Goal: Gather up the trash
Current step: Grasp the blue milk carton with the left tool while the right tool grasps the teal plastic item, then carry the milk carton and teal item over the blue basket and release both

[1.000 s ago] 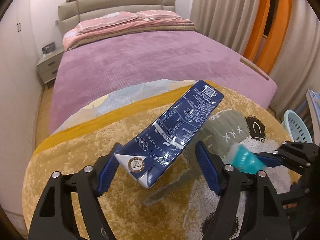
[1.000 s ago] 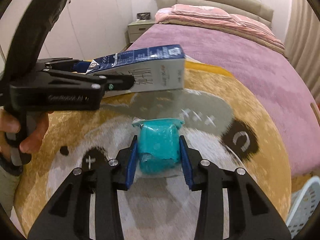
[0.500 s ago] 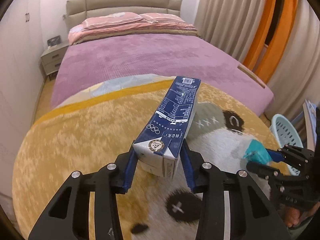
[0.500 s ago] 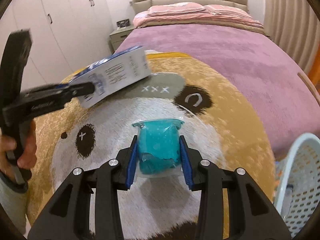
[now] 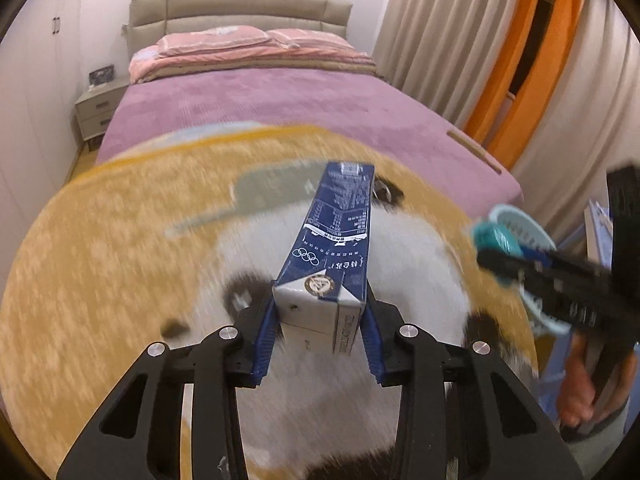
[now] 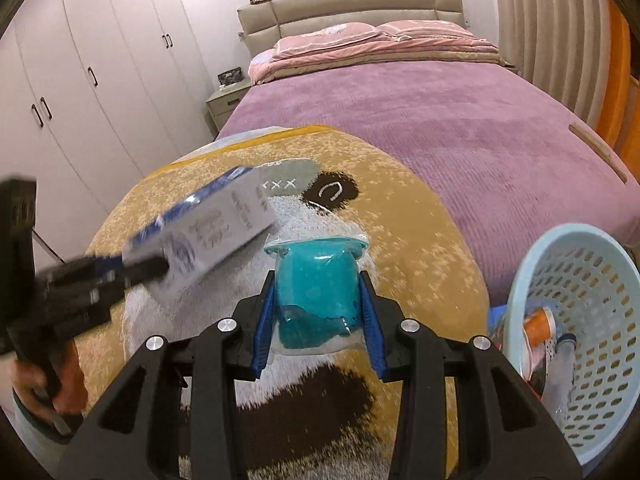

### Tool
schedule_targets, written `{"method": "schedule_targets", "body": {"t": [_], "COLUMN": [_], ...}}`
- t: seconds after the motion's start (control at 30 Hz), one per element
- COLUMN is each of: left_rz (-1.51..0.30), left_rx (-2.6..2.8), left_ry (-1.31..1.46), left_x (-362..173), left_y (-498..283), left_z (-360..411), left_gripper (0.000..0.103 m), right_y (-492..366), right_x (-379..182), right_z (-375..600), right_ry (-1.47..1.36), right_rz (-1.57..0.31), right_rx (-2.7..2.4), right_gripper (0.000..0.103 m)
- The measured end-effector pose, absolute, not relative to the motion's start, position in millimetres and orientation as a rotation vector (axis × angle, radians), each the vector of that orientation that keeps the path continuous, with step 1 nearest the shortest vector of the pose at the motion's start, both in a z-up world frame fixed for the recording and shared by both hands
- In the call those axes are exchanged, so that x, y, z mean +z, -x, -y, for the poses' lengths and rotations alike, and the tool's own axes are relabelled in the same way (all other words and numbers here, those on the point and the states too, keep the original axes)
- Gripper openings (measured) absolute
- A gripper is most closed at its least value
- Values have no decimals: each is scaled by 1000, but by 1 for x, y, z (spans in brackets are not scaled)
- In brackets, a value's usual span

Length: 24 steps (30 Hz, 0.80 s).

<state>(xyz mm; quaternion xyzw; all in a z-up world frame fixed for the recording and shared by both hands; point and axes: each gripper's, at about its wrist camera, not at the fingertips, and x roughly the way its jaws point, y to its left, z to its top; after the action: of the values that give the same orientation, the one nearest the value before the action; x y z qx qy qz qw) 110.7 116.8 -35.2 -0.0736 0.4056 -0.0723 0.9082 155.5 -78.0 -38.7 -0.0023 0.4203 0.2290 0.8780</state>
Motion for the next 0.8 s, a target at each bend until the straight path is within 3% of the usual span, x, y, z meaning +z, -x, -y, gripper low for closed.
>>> {"method": "schedule_targets", "body": {"t": [0.13, 0.3, 0.47, 0.63, 0.77, 0.8], "left_rz": [-883, -886, -890, -935, -952, -951], "left_rx": [-172, -190, -167, -122, -121, -125], "left_ry": [127, 101, 77, 59, 49, 46], "left_x": [-48, -45, -42, -51, -53, -52], "left_y": [-98, -100, -116, -132, -135, -135], "left_z": [-102, -96, -89, -81, -73, -70], "left_gripper": [38, 73, 74, 63, 36, 35], "right_y": [-150, -141, -134, -128, -126, -126], "right_x": [-42, -40, -33, -26, -22, -21], "right_z": [85, 94, 105, 117, 133, 139], "right_ry": [-15, -44, -62, -71, -92, -104], "right_rz": [-885, -882, -861, -841, -823, -820], "right_rx": [477, 478, 473, 461, 444, 437], "right_gripper": [36, 36, 36, 36, 36, 36]}}
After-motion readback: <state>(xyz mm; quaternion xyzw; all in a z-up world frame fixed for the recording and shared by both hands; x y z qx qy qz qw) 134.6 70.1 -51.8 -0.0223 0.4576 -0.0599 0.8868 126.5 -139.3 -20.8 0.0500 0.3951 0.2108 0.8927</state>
